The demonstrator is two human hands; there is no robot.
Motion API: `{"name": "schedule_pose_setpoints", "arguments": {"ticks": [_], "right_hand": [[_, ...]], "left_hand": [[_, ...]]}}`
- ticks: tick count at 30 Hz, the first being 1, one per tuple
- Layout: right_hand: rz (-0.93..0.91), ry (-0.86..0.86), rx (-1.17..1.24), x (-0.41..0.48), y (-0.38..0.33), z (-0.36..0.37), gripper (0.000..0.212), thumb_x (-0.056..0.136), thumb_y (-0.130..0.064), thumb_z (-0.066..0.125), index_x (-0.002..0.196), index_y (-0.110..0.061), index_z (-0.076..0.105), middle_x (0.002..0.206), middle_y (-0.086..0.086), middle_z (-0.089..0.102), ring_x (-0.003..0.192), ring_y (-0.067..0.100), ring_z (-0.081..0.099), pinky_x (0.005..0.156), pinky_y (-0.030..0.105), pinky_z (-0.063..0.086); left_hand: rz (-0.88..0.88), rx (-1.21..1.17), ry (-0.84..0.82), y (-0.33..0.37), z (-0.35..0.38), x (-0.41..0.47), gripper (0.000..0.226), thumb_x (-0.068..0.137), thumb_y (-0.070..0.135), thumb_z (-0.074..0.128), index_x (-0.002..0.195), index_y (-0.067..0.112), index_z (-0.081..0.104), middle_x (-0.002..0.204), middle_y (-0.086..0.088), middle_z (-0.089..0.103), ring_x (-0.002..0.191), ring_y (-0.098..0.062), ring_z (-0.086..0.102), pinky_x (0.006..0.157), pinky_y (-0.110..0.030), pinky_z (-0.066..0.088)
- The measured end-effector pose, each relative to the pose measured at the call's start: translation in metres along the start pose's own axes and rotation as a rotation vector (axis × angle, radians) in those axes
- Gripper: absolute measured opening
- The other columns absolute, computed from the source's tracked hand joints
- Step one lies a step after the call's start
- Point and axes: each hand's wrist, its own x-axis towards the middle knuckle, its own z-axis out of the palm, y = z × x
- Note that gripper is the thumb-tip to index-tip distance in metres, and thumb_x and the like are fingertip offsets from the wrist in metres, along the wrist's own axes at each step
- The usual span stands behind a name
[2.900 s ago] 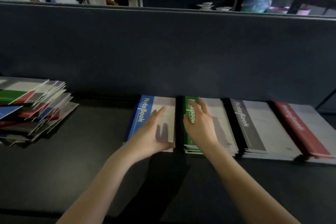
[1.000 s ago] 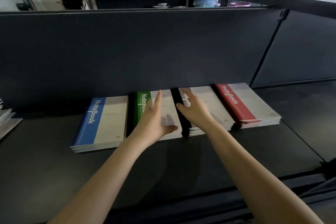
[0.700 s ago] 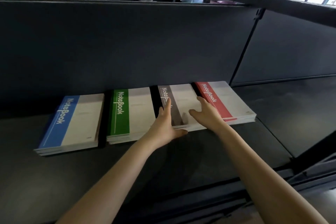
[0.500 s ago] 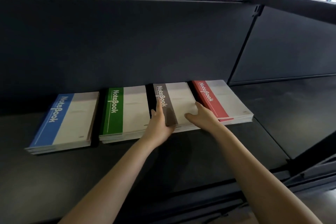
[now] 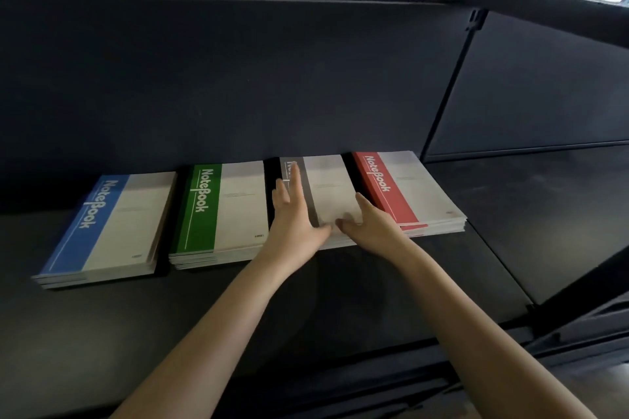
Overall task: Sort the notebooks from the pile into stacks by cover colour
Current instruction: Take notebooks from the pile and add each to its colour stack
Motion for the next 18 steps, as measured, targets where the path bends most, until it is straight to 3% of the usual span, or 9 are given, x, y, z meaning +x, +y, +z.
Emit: {"name": "schedule_pose_setpoints", "arguments": {"ticks": [3,6,8,11,14,18], "right_hand": [[-0.057,0.117,0.022,-0.013,0.004,-0.013,0.057,0.095,-0.031,0.055,0.146,-0.017,0.034,0.136,0.004,0.051,0.115,0.022,0.054,0.084,0.025,0.042],[-0.084,0.272,0.084,-0.023,0.014,-0.033,0.045,0.094,-0.025,0.055,0.137,-0.019,0.049,0.132,0.005,0.057,0.112,0.022,0.058,0.082,0.024,0.044],[-0.056,0.345,0.115,-0.024,0.027,-0.044,0.041,0.092,-0.021,0.056,0.133,-0.018,0.053,0.128,0.005,0.060,0.108,0.022,0.061,0.083,0.024,0.046],[0.012,0.412,0.064,-0.022,0.053,-0.056,0.043,0.092,-0.023,0.057,0.134,-0.018,0.052,0.133,0.001,0.056,0.113,0.018,0.057,0.084,0.020,0.038],[0.075,0.419,0.002,-0.019,0.079,-0.065,0.052,0.090,-0.029,0.061,0.138,-0.017,0.047,0.143,0.004,0.045,0.126,0.022,0.046,0.094,0.026,0.037],[0.162,0.340,-0.036,-0.016,0.101,-0.077,0.073,0.086,-0.041,0.066,0.146,-0.014,0.034,0.151,0.007,0.030,0.135,0.028,0.034,0.106,0.036,0.034]], "left_hand": [[0.089,-0.028,0.016,0.019,0.001,0.003,0.105,0.087,0.028,0.069,0.150,0.029,-0.015,0.161,-0.003,-0.009,0.147,-0.017,0.008,0.096,-0.009,0.015],[0.165,0.020,-0.045,0.036,0.014,0.005,0.101,0.087,0.027,0.069,0.152,0.025,-0.010,0.161,-0.003,0.007,0.138,-0.019,0.035,0.097,-0.013,0.025],[0.196,0.032,-0.119,0.046,0.030,0.006,0.102,0.087,0.027,0.069,0.152,0.022,-0.009,0.159,-0.006,0.018,0.131,-0.022,0.044,0.108,-0.028,0.034],[0.235,0.137,-0.224,0.048,0.056,0.015,0.106,0.085,0.034,0.070,0.151,0.023,-0.013,0.159,-0.009,0.017,0.140,-0.027,0.032,0.116,-0.054,0.022],[0.237,0.360,-0.320,0.048,0.075,0.029,0.105,0.086,0.045,0.065,0.151,0.025,-0.015,0.160,-0.012,0.006,0.146,-0.030,0.015,0.117,-0.056,0.005],[0.267,0.530,-0.372,0.055,0.088,0.040,0.093,0.088,0.052,0.059,0.153,0.024,-0.001,0.160,-0.013,0.000,0.145,-0.035,0.014,0.118,-0.053,0.007]]}}
